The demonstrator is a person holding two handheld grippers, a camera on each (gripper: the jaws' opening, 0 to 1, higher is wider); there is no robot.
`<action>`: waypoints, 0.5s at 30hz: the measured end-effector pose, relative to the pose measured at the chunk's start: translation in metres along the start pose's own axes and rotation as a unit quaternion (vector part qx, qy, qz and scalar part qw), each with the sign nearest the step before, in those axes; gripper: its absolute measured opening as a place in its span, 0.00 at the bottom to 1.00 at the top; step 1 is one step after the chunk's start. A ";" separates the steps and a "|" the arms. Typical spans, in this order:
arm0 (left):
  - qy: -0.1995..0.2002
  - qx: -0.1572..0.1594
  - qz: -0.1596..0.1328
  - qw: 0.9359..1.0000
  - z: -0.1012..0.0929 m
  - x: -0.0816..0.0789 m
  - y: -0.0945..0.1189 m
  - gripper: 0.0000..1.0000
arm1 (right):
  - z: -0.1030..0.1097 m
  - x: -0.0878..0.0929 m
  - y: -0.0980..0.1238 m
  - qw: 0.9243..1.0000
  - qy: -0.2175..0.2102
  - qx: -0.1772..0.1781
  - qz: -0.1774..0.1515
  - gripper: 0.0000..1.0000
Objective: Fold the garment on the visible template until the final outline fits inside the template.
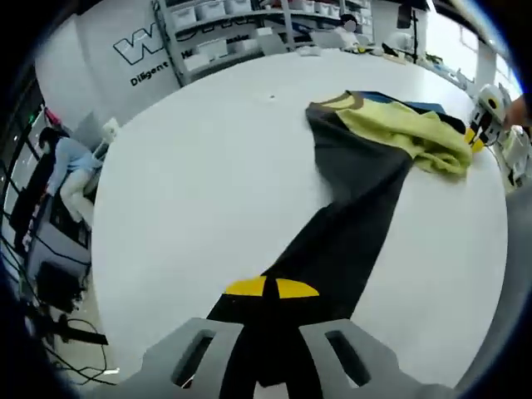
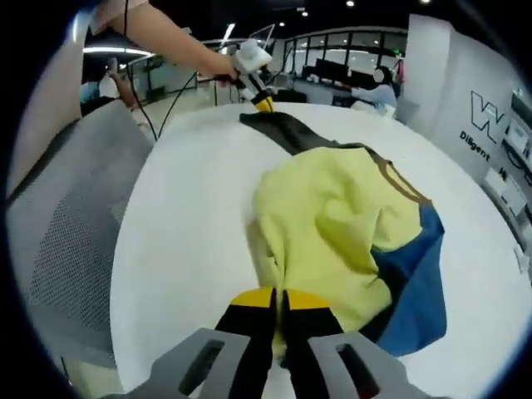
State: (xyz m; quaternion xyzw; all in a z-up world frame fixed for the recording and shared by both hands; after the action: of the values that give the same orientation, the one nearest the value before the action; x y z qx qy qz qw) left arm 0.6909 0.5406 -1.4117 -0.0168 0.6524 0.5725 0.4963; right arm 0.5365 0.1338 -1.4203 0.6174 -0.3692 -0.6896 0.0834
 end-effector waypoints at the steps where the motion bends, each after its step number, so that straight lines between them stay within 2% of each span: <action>1: 0.018 0.006 0.014 1.000 -0.002 0.005 0.000 0.03 | 0.003 -0.001 0.002 1.000 -0.008 -0.007 -0.004 0.00; 2: 0.033 0.014 0.025 0.999 -0.007 0.008 0.002 0.03 | 0.005 -0.003 0.002 1.000 -0.011 -0.011 -0.007 0.00; 4: 0.019 0.009 0.020 1.000 -0.009 0.004 0.004 0.04 | 0.012 -0.009 0.003 0.999 -0.020 -0.024 -0.017 0.00; 7: 0.023 -0.001 0.019 1.000 -0.010 0.001 0.008 0.06 | 0.020 -0.022 0.005 0.997 -0.052 -0.040 -0.046 0.00; 8: 0.015 -0.012 0.017 1.000 -0.007 -0.001 0.010 0.07 | 0.024 -0.031 0.007 0.994 -0.070 -0.052 -0.065 0.00; 9: 0.010 -0.035 0.002 0.999 -0.004 -0.009 0.014 0.10 | 0.025 -0.036 0.009 0.993 -0.069 -0.054 -0.073 0.00; 10: 0.013 -0.041 -0.023 0.999 -0.005 -0.018 0.015 0.18 | 0.024 -0.040 0.011 0.994 -0.065 -0.051 -0.075 0.00; 11: 0.035 -0.034 -0.060 0.997 -0.015 -0.032 0.018 0.27 | 0.024 -0.042 0.012 0.994 -0.066 -0.051 -0.077 0.00; 12: 0.031 -0.021 -0.078 0.996 -0.023 -0.039 0.019 0.34 | 0.024 -0.046 0.013 0.993 -0.070 -0.051 -0.080 0.00; 13: 0.025 -0.015 -0.084 0.996 -0.027 -0.041 0.020 0.38 | 0.024 -0.050 0.013 0.992 -0.074 -0.050 -0.089 0.00; 14: 0.010 0.001 -0.086 0.996 -0.044 -0.044 0.023 0.35 | 0.024 -0.053 0.014 0.991 -0.080 -0.051 -0.094 0.00; 15: 0.002 0.020 -0.107 0.994 -0.058 -0.052 0.022 0.31 | 0.023 -0.057 0.014 0.990 -0.085 -0.052 -0.104 0.00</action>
State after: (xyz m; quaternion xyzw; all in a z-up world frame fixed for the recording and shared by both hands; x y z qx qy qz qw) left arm 0.6676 0.4755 -1.3693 -0.0781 0.6588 0.5029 0.5540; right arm 0.5237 0.1656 -1.3671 0.5869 -0.2724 -0.7624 0.0112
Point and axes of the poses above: the point that each gripper's makers call its tool centre point, and the gripper's own axes: y roughly backward along the fingers, z roughly to its left, x roughly out of its underside, the point moved 1 cm from there along y, roughly backward along the fingers, and after that the axes turned 7 degrees about -z, right-handed, at the moved point
